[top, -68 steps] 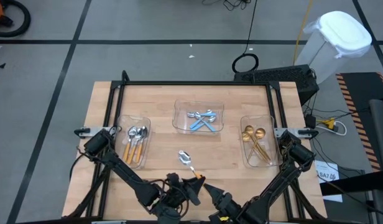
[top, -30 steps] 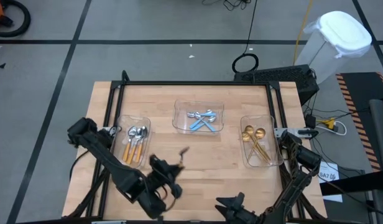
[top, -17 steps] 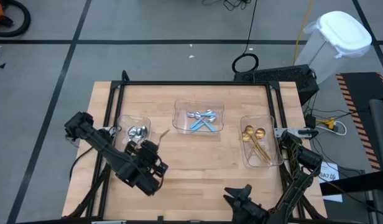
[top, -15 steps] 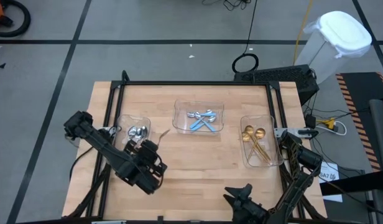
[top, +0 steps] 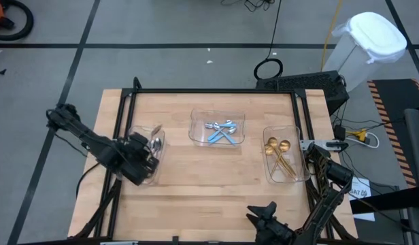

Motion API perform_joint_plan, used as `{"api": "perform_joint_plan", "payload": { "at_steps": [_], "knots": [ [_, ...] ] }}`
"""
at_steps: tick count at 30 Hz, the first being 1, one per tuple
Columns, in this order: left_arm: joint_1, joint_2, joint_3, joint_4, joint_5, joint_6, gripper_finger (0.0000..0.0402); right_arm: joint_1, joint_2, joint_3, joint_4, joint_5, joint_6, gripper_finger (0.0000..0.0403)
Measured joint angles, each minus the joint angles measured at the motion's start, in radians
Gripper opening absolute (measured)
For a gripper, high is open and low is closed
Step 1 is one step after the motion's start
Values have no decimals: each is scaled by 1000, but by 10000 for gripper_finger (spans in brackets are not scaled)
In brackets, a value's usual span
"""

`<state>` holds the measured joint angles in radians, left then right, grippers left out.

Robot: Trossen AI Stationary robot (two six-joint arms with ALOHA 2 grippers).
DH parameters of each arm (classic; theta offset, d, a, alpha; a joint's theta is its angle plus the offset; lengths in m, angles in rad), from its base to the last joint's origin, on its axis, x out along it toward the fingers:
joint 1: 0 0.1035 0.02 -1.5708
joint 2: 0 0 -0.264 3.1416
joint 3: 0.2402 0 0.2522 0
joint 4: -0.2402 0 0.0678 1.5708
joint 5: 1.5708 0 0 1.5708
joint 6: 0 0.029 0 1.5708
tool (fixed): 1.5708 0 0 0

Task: Sort silverware by color (type)
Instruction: Put the yellow spoon into the left transparent bin

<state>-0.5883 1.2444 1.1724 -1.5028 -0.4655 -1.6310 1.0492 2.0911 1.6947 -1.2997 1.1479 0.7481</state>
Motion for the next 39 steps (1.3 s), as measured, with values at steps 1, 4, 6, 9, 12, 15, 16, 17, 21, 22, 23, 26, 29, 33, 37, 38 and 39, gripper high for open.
{"api": "perform_joint_plan", "payload": {
  "at_steps": [1,4,6,9,12,15,16,17,21,22,23,26,29,33,37,38,39],
  "knots": [
    [-9,-40,-39,38,7,-13,28,0,0,0,-1,1,0,203],
    [-32,-134,-156,134,34,-37,28,0,0,0,-3,3,-1,203],
    [-41,-177,-228,151,58,-66,28,0,0,0,-4,4,-1,203],
    [-42,-221,-324,171,107,-111,28,0,0,0,-3,4,-3,203],
    [-41,-241,-386,198,134,-150,28,0,0,0,-5,6,-6,203],
    [-41,-242,-422,257,143,-159,28,-2,0,0,-13,6,-8,203],
    [-41,-242,-431,279,153,-159,29,-2,0,0,-13,7,-8,203],
    [-41,-239,-439,299,160,-160,30,-2,0,0,-13,7,-8,203],
    [-42,-223,-452,326,162,-174,32,-2,0,0,-12,7,-8,203],
    [-41,-217,-453,324,162,-182,33,-2,0,0,-12,7,-8,203],
    [-38,-210,-453,323,162,-187,33,-2,0,0,-12,7,-8,203],
    [-27,-179,-453,325,162,-196,34,-2,0,0,-12,7,-8,203],
    [-19,-128,-453,330,165,-220,35,-2,0,0,-11,7,-8,203],
    [-10,-48,-453,336,207,-224,36,-2,0,0,-11,7,-8,203],
    [-6,0,-453,363,222,-208,36,-2,0,0,-11,5,-8,203],
    [-6,4,-453,365,222,-204,36,-2,0,0,-11,4,-8,203],
    [-6,6,-453,361,222,-207,36,-2,0,0,-11,4,-8,203]
  ]
}}
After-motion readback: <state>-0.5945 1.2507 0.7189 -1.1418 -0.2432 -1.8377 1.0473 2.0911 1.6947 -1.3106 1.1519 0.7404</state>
